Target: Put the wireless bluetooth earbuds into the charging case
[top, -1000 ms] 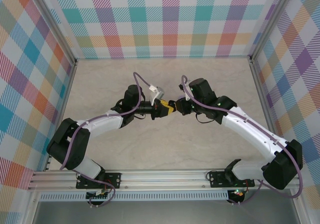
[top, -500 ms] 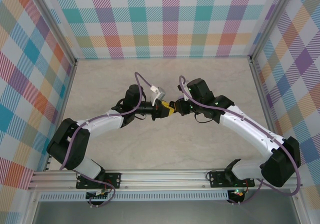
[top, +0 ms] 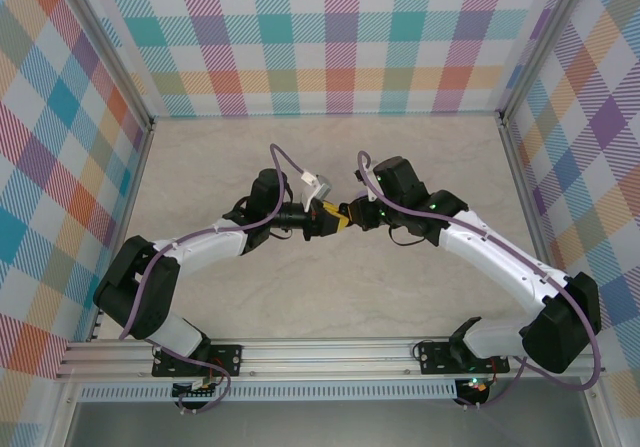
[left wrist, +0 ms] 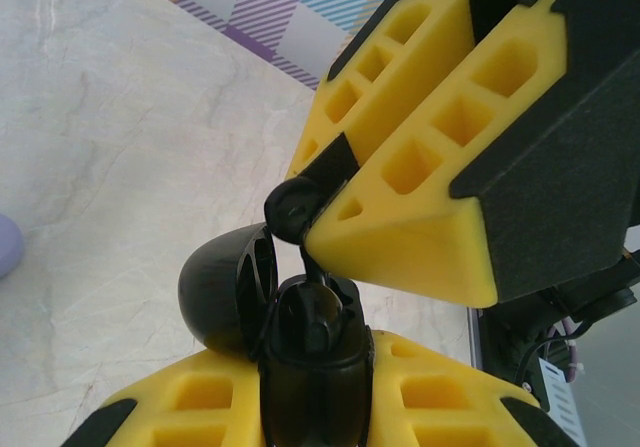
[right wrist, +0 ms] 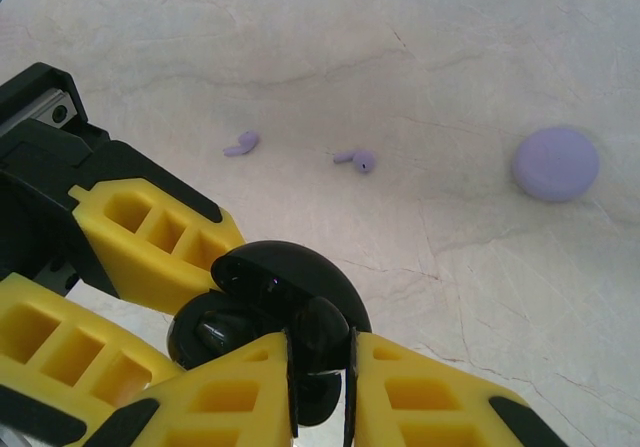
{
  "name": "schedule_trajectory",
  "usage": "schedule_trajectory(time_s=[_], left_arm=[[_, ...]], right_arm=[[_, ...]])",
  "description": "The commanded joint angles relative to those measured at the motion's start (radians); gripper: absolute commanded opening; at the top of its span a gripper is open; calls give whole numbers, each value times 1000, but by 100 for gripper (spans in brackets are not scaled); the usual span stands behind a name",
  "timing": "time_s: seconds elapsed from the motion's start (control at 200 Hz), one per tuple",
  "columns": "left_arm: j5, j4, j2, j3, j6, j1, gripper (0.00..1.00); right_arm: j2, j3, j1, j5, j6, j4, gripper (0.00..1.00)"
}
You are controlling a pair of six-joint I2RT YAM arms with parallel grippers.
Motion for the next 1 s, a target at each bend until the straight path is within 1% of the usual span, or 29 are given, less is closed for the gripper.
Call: schedule_trajectory(time_s=[0.0, 0.095, 0.8, 0.995], left_arm=[[2, -3, -11, 30, 20, -11, 3], [-3, -6, -11, 31, 20, -11, 3], [8, -1, -3, 40, 4, -10, 2], [-13, 6, 2, 39, -8, -11, 2]], right_arm=[[-7, 37, 8, 2, -1, 22, 19], [-12, 37, 7, 11, 1, 19, 19], [24, 42, 8, -40, 6, 18, 19], [26, 45, 8, -61, 3, 10, 19]])
